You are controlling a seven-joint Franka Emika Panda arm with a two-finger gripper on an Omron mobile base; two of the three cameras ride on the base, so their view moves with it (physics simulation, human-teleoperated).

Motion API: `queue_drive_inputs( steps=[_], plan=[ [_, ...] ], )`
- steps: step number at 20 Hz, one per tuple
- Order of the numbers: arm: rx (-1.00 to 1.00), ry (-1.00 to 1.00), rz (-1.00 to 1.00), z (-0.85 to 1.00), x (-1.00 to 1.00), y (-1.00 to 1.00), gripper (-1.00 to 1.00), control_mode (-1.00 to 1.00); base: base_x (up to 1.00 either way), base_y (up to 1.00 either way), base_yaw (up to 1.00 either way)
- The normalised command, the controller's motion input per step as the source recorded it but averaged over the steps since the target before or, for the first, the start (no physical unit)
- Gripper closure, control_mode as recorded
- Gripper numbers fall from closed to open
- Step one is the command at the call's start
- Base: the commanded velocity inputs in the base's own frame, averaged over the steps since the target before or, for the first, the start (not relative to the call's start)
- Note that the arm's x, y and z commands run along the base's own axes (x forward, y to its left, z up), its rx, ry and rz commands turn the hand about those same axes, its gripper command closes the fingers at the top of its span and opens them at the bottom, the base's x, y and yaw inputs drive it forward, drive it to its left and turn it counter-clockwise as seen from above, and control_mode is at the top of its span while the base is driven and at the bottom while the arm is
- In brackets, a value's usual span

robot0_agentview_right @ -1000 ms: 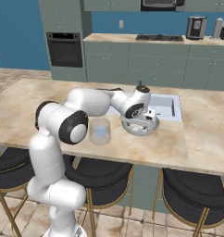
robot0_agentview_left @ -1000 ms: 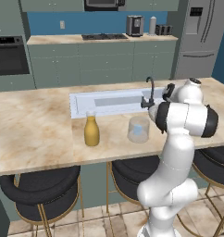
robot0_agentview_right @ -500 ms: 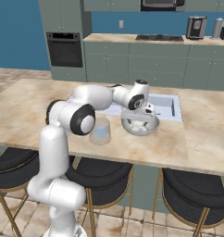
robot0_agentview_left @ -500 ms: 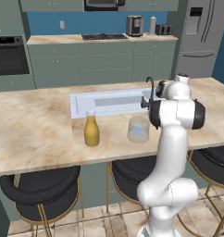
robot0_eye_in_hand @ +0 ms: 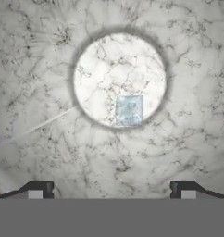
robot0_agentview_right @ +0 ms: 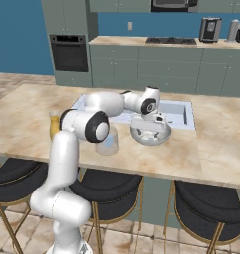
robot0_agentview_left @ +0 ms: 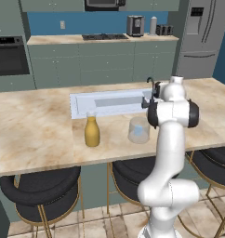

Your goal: There are two ice cubes in the ice bowl. Place both ice cubes in the glass cup.

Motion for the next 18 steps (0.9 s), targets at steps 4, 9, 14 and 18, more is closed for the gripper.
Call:
queue_drive_inputs(
  steps=[4,9,14,18],
  plan=[
    [0.0,0.06,0.0,-0.18,0.0,0.0,-1.0,-1.0,0.0,0.0,0.0],
    [-0.01,0.0,0.0,-0.22,0.0,0.0,-1.0,-1.0,0.0,0.0,0.0],
    [-0.05,-0.01,0.0,-0.3,0.0,-0.02,-1.0,-1.0,0.0,0.0,0.0],
    [-0.09,-0.06,0.0,-0.21,0.02,-0.01,-1.0,-1.0,0.0,0.0,0.0]
  ],
)
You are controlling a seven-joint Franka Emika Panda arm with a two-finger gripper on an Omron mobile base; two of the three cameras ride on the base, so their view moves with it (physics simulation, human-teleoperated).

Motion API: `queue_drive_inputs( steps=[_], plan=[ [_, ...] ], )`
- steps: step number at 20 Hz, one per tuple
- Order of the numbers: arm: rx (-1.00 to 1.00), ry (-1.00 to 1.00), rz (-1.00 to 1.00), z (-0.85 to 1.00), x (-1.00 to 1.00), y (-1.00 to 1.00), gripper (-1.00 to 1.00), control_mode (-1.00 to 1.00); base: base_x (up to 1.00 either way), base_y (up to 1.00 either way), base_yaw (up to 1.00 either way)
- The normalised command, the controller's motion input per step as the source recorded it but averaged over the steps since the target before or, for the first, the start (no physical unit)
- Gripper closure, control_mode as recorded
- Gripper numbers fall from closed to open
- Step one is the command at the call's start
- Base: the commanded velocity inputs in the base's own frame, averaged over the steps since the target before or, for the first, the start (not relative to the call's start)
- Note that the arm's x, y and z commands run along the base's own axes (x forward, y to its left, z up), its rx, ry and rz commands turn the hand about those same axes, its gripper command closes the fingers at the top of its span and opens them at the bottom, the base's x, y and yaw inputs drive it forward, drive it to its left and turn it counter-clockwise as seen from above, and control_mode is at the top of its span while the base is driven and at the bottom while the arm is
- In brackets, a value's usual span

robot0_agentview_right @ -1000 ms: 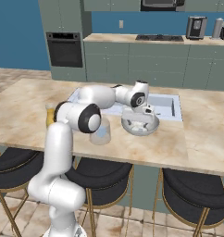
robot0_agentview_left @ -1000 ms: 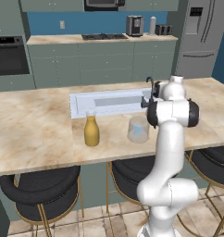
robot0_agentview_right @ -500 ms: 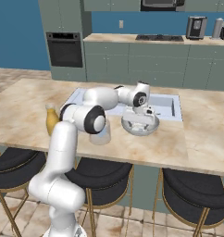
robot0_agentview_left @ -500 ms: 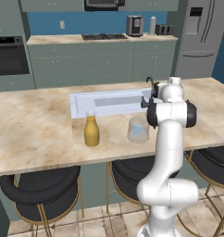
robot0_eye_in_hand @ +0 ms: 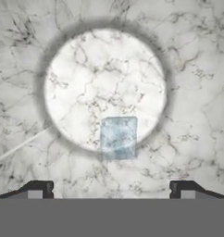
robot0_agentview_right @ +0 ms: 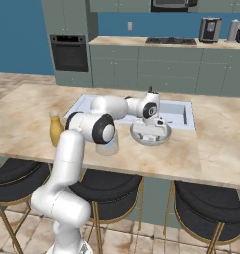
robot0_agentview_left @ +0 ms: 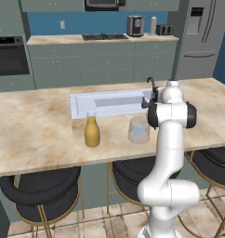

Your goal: There are two ice cubes in the ice bowl. Place both ice cubes in the glass cup.

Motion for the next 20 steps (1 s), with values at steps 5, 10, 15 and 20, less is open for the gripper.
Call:
queue_drive_inputs(
  steps=[5,10,15,20],
  plan=[
    [-0.06,-0.08,0.0,-0.11,0.08,-0.01,-1.0,-1.0,0.0,0.0,0.0],
    [-0.02,-0.06,0.0,-0.18,0.03,-0.02,-1.0,-1.0,0.0,0.0,0.0],
    [0.0,-0.06,0.0,-0.26,0.03,-0.06,-1.0,-1.0,0.0,0.0,0.0],
    [0.0,-0.07,0.0,-0.41,0.04,-0.02,1.0,-1.0,0.0,0.0,0.0]
  ],
)
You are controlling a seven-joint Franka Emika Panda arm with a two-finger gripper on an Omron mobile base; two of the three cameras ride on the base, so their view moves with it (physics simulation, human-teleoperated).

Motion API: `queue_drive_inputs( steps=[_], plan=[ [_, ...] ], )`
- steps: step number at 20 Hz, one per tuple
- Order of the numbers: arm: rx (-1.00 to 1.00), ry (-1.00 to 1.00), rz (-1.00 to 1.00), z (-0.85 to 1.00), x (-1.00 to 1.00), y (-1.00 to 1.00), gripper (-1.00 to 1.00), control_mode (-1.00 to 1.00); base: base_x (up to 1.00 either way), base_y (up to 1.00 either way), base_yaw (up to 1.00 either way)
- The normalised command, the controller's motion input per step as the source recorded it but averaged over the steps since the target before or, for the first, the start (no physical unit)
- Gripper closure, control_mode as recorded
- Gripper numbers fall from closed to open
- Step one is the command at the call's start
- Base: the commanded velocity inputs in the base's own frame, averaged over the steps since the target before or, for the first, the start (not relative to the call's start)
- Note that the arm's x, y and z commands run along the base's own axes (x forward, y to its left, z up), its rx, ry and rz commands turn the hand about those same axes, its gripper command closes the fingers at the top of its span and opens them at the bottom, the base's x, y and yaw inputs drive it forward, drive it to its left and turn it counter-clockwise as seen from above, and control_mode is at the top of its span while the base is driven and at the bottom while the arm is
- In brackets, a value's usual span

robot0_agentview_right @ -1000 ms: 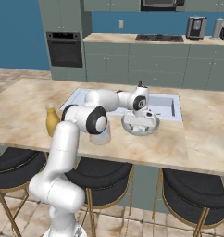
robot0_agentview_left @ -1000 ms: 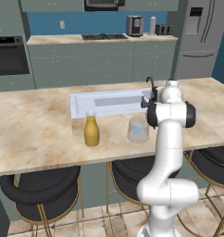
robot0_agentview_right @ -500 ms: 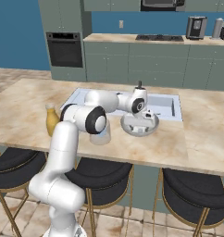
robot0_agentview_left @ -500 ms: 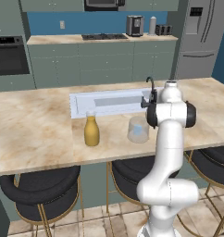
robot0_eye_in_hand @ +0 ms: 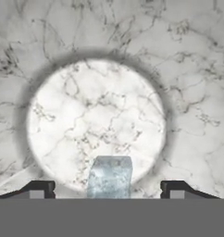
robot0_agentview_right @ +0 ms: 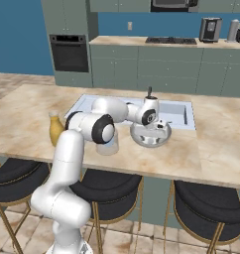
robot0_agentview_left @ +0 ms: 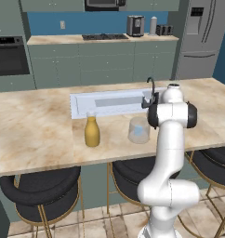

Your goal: There are two ice cubes in the ice bowl. Place both ice cubes in the glass cup.

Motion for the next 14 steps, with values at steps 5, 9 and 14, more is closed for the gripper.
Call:
queue_drive_inputs(
  steps=[5,9,14],
  plan=[
    [0.0,0.0,0.0,-0.17,0.02,0.0,1.0,-1.0,0.0,0.0,0.0],
    [0.0,0.0,0.0,0.0,0.0,0.0,1.0,-1.0,0.0,0.0,0.0],
    [0.0,-0.04,-0.04,0.19,-0.08,0.01,1.0,-1.0,0.0,0.0,0.0]
  ],
)
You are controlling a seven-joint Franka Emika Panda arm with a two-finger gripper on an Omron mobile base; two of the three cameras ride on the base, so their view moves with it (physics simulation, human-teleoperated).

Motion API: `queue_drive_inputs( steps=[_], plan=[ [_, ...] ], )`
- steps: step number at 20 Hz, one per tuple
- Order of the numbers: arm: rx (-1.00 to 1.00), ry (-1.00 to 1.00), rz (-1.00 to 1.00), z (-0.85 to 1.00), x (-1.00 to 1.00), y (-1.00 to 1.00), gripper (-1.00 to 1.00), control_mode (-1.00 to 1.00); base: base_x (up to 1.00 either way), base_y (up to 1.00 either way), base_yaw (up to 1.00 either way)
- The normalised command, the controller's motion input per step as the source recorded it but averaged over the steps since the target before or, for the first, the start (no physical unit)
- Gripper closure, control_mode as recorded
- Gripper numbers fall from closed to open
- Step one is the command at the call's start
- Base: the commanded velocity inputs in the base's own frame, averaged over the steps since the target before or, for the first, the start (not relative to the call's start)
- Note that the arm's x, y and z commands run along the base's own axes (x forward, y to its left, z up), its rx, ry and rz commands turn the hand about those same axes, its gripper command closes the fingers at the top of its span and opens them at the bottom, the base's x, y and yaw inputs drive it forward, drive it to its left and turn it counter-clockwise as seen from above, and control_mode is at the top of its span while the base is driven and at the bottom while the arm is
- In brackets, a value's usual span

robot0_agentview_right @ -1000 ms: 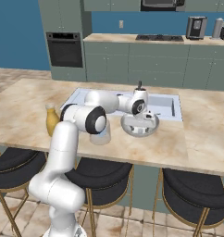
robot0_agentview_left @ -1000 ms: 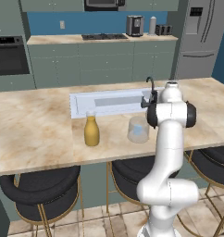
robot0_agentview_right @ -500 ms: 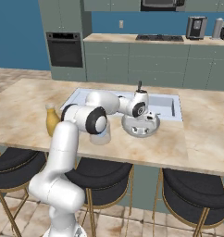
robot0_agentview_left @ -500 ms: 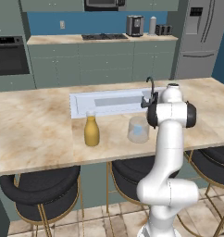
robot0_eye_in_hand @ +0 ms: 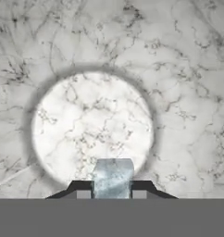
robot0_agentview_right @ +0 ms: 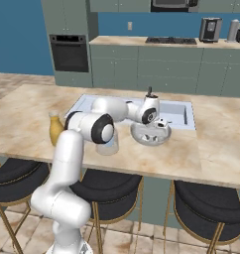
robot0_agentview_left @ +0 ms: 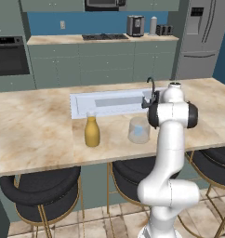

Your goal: There are two ice cubes in the ice bowl. Place both ice cubes in the glass cup.

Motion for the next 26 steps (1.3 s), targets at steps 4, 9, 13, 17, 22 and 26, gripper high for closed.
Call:
queue_drive_inputs(
  steps=[4,9,13,17,22,26],
  plan=[
    [0.0,-0.18,-0.09,0.96,-0.25,0.1,1.0,-1.0,0.0,0.0,0.0],
    [0.0,-0.1,-0.05,0.99,-0.49,0.41,1.0,-1.0,0.0,0.0,0.0],
    [0.0,-0.01,0.0,0.74,-0.54,0.95,1.0,-1.0,0.0,0.0,0.0],
    [0.0,0.0,0.0,0.65,-0.27,1.0,1.0,-1.0,0.0,0.0,0.0],
    [0.0,0.04,-0.01,0.39,-0.02,1.0,1.0,-1.0,0.0,0.0,0.0],
    [0.0,0.09,0.0,-0.03,-0.02,0.87,1.0,-1.0,0.0,0.0,0.0]
  ],
)
